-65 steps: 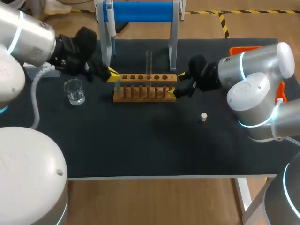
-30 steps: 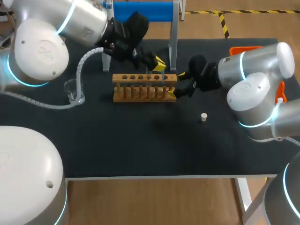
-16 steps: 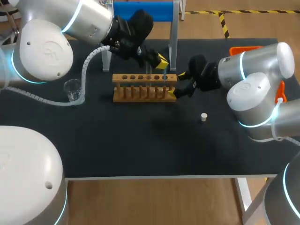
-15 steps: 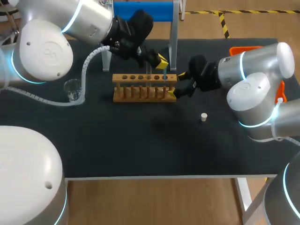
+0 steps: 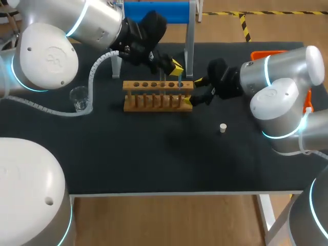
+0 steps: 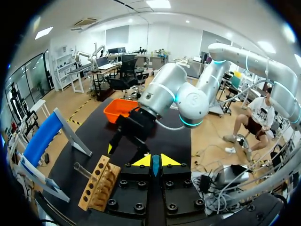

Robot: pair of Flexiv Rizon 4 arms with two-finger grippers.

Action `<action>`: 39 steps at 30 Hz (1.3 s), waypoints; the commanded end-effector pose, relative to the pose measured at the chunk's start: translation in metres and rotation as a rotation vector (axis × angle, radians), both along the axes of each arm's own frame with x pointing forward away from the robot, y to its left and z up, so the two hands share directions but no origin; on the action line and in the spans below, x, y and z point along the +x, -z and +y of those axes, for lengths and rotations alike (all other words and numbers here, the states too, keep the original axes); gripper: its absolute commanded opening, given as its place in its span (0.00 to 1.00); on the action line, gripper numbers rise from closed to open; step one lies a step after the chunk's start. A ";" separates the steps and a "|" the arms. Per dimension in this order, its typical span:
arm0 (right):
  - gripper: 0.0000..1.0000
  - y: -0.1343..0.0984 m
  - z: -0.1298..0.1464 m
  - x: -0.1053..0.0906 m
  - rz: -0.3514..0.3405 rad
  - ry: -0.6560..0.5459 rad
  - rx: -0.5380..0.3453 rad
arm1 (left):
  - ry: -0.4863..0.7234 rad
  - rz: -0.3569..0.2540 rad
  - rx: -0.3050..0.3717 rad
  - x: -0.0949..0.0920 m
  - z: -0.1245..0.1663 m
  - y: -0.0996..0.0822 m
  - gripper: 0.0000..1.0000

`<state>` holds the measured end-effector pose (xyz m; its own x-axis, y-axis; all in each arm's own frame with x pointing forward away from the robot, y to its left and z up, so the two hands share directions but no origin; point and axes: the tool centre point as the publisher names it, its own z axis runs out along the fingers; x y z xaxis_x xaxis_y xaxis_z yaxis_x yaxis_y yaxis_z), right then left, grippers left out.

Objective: Invert the test tube, pick up the pipette, mount the tip to pipette, aspirate from beaker and dispense into the tube, eject the tip, return the pipette, and cap with the stopper.

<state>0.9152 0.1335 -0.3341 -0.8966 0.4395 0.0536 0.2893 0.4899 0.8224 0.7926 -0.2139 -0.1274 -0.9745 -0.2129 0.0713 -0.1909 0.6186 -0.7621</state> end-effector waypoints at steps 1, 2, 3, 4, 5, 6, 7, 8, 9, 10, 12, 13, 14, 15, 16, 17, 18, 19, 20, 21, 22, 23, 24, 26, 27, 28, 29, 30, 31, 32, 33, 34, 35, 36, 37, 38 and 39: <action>1.00 -0.036 -0.047 -0.040 -0.023 -0.026 0.068 | 0.000 0.002 0.005 -0.001 0.001 -0.002 0.00; 1.00 -0.041 -0.050 -0.046 -0.022 -0.045 0.083 | 0.000 0.002 0.005 -0.001 0.001 -0.002 0.00; 1.00 -0.046 -0.054 -0.053 -0.026 -0.065 0.101 | 0.000 0.002 0.005 -0.001 0.001 -0.002 0.00; 1.00 -0.051 -0.056 -0.059 -0.032 -0.087 0.124 | 0.000 0.002 0.005 -0.001 0.001 -0.002 0.00; 1.00 -0.056 -0.059 -0.066 -0.036 -0.113 0.139 | 0.000 0.002 0.005 -0.001 0.001 -0.002 0.00; 1.00 -0.059 -0.060 -0.072 -0.047 -0.139 0.150 | 0.000 0.002 0.005 -0.001 0.001 -0.002 0.00; 1.00 -0.063 -0.061 -0.078 -0.060 -0.163 0.160 | 0.000 0.002 0.005 -0.001 0.001 -0.002 0.00; 1.00 -0.066 -0.061 -0.084 -0.068 -0.185 0.174 | 0.000 0.002 0.005 -0.001 0.001 -0.002 0.00; 1.00 -0.069 -0.061 -0.089 -0.077 -0.210 0.190 | 0.000 0.002 0.005 -0.001 0.001 -0.002 0.00; 1.00 -0.072 -0.060 -0.094 -0.086 -0.231 0.204 | 0.000 0.002 0.005 -0.001 0.001 -0.002 0.00; 1.00 -0.077 -0.058 -0.102 -0.100 -0.265 0.231 | 0.000 0.002 0.005 -0.001 0.001 -0.002 0.00; 1.00 -0.079 -0.057 -0.104 -0.108 -0.278 0.242 | 0.000 0.002 0.005 -0.001 0.001 -0.002 0.00; 1.00 -0.081 -0.055 -0.106 -0.119 -0.290 0.256 | 0.000 0.002 0.005 -0.001 0.001 -0.002 0.00; 1.00 -0.083 -0.054 -0.108 -0.123 -0.304 0.273 | 0.000 0.002 0.005 -0.001 0.001 -0.002 0.00; 1.00 -0.085 -0.052 -0.109 -0.130 -0.315 0.286 | 0.000 0.002 0.005 -0.001 0.001 -0.002 0.00; 1.00 -0.087 -0.050 -0.110 -0.140 -0.327 0.300 | 0.000 0.002 0.005 -0.001 0.001 -0.002 0.00; 1.00 -0.089 -0.049 -0.111 -0.147 -0.336 0.317 | 0.000 0.002 0.005 -0.001 0.001 -0.002 0.00; 1.00 -0.091 -0.047 -0.112 -0.156 -0.345 0.331 | 0.000 0.002 0.005 -0.001 0.001 -0.002 0.00; 1.00 -0.094 -0.046 -0.112 -0.162 -0.357 0.350 | 0.000 0.002 0.005 -0.001 0.001 -0.002 0.00; 1.00 -0.097 -0.044 -0.112 -0.166 -0.366 0.364 | 0.000 0.002 0.005 -0.001 0.001 -0.002 0.00; 1.00 -0.100 -0.042 -0.112 -0.170 -0.375 0.376 | 0.000 0.002 0.005 -0.001 0.001 -0.002 0.00; 1.00 -0.103 -0.040 -0.113 -0.172 -0.387 0.391 | 0.000 0.002 0.005 -0.001 0.001 -0.002 0.00; 1.00 -0.106 -0.038 -0.113 -0.177 -0.394 0.401 | 0.000 0.002 0.005 -0.001 0.001 -0.002 0.00; 1.00 -0.114 -0.034 -0.114 -0.186 -0.416 0.426 | 0.000 0.002 0.005 -0.001 0.001 -0.002 0.00; 1.00 -0.118 -0.032 -0.115 -0.187 -0.422 0.438 | 0.000 0.002 0.005 -0.001 0.001 -0.002 0.00; 1.00 -0.121 -0.029 -0.115 -0.188 -0.427 0.450 | 0.000 0.002 0.005 -0.001 0.001 -0.002 0.00; 1.00 -0.124 -0.026 -0.116 -0.190 -0.434 0.459 | 0.000 0.002 0.005 -0.001 0.001 -0.002 0.00; 1.00 -0.126 -0.023 -0.117 -0.193 -0.438 0.465 | 0.000 0.002 0.005 -0.001 0.001 -0.002 0.00; 1.00 -0.129 -0.020 -0.117 -0.198 -0.439 0.473 | 0.000 0.002 0.005 -0.001 0.001 -0.002 0.00; 1.00 -0.132 -0.017 -0.118 -0.197 -0.447 0.487 | 0.000 0.002 0.005 -0.001 0.001 -0.002 0.00; 1.00 -0.135 -0.014 -0.119 -0.195 -0.451 0.497 | 0.000 0.002 0.005 -0.001 0.001 -0.002 0.00; 1.00 -0.137 -0.012 -0.119 -0.195 -0.450 0.505 | 0.000 0.002 0.005 -0.001 0.001 -0.002 0.00; 1.00 -0.140 -0.008 -0.118 -0.194 -0.442 0.514 | 0.000 0.002 0.005 -0.001 0.001 -0.002 0.00; 1.00 -0.142 -0.005 -0.117 -0.191 -0.439 0.523 | 0.000 0.002 0.005 -0.001 0.001 -0.002 0.00; 1.00 -0.144 -0.001 -0.116 -0.190 -0.436 0.528 | 0.000 0.002 0.005 -0.001 0.001 -0.002 0.00; 1.00 -0.145 0.003 -0.114 -0.189 -0.428 0.530 | 0.000 0.002 0.005 -0.001 0.001 -0.002 0.00; 1.00 -0.146 0.006 -0.113 -0.185 -0.425 0.535 | 0.000 0.002 0.005 -0.001 0.001 -0.002 0.00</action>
<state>0.7981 0.1268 -0.1877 -1.0000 -0.0003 -0.0076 -0.0076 0.0450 0.9990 0.7920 -0.2139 -0.1270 -0.9742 -0.2143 0.0704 -0.1913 0.6200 -0.7609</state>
